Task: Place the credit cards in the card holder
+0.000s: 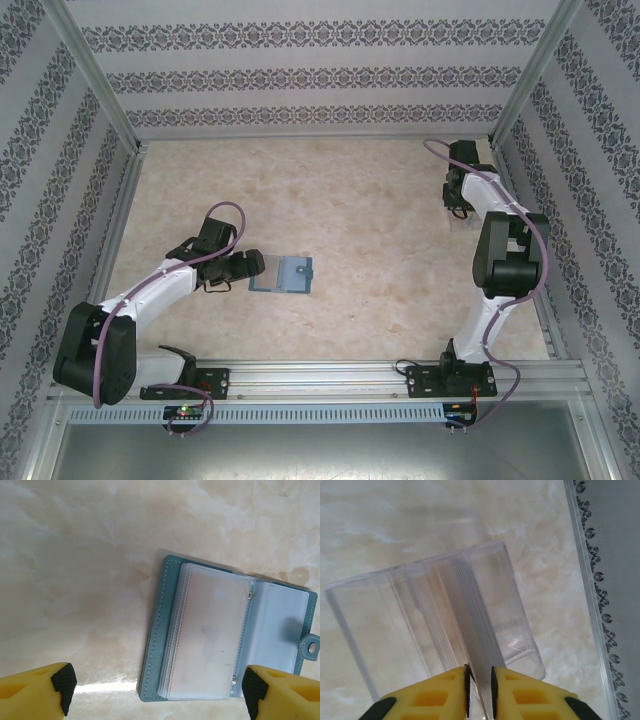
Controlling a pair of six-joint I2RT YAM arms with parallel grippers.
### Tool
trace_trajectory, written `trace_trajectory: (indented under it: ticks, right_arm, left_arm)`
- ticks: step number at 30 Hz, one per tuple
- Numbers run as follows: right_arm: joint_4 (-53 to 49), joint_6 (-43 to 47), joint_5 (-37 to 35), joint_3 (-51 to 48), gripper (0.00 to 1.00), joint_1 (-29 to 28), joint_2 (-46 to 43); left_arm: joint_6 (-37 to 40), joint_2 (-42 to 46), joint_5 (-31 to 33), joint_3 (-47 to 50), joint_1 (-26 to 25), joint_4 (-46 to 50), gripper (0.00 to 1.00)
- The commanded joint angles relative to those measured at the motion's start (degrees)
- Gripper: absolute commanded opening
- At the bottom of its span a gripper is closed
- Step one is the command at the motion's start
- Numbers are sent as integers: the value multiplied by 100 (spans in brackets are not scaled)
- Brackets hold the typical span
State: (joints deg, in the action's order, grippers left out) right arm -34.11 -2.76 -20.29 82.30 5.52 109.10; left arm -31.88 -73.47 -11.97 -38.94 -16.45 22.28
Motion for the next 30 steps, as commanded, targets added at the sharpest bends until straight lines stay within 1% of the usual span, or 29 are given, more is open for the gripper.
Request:
trace_trajectory:
  ticks: [1,2,3,7,10,13,14,16,18,20,22,23,26,27,28,30]
  right_arm:
    - [-166,-14,-22,22,11,72,-231]
    - [-141,-31,14,6,3,68,-263]
    - [-102,-45,78,-18,0,59,-303]
    - [-156,-54,121,-30,0,4,-452]
    - [-201,-77,286,-49,0,-96,-653]
    - [-453,-147,336,-33,0,-258,-926]
    - [-452,-203,493,-105,0,-309,-1077]
    - [-321,-363,990,-353,0,-403,-1411]
    - [-68,-622,2001,-707,5,-459,-1811]
    - [296,-982,2987,-1090,4,-559,-2141]
    - [764,-1333,3727,-1489,2,-782,-2389]
    - [992,-1528,3973,-1681,0,-960,-2476]
    - [1667,-2108,4485,-2148,0,-1637,-2662]
    - [2007,-2395,4574,-2365,0,-1924,-2730]
    - [2337,-2648,4495,-2574,0,-2203,-2831]
    - [3154,-3266,3959,-3187,0,-2926,-3058]
  left_arm:
    - [29,-71,-111,-60,-41,27,88]
    - [32,-76,-139,-43,-42,-20,88]
    - [56,-90,-135,-49,-42,-19,88]
    - [76,-127,-115,-135,-42,123,88]
    - [156,-115,-143,-206,-38,167,89]
    - [262,-73,-102,-418,-41,506,89]
    - [282,-39,-96,-445,-40,566,90]
    - [277,32,-92,-467,-34,608,91]
    - [229,100,-170,-465,-37,602,96]
    - [118,149,-240,-427,-43,600,99]
    - [134,125,-397,-422,-37,552,100]
    - [154,61,-438,-441,-33,560,100]
    - [47,-141,-602,-409,-35,512,100]
    - [-13,-185,-760,-343,-35,387,100]
    - [-62,-236,-930,-298,-27,233,100]
    - [-112,-366,-1182,-273,-34,121,100]
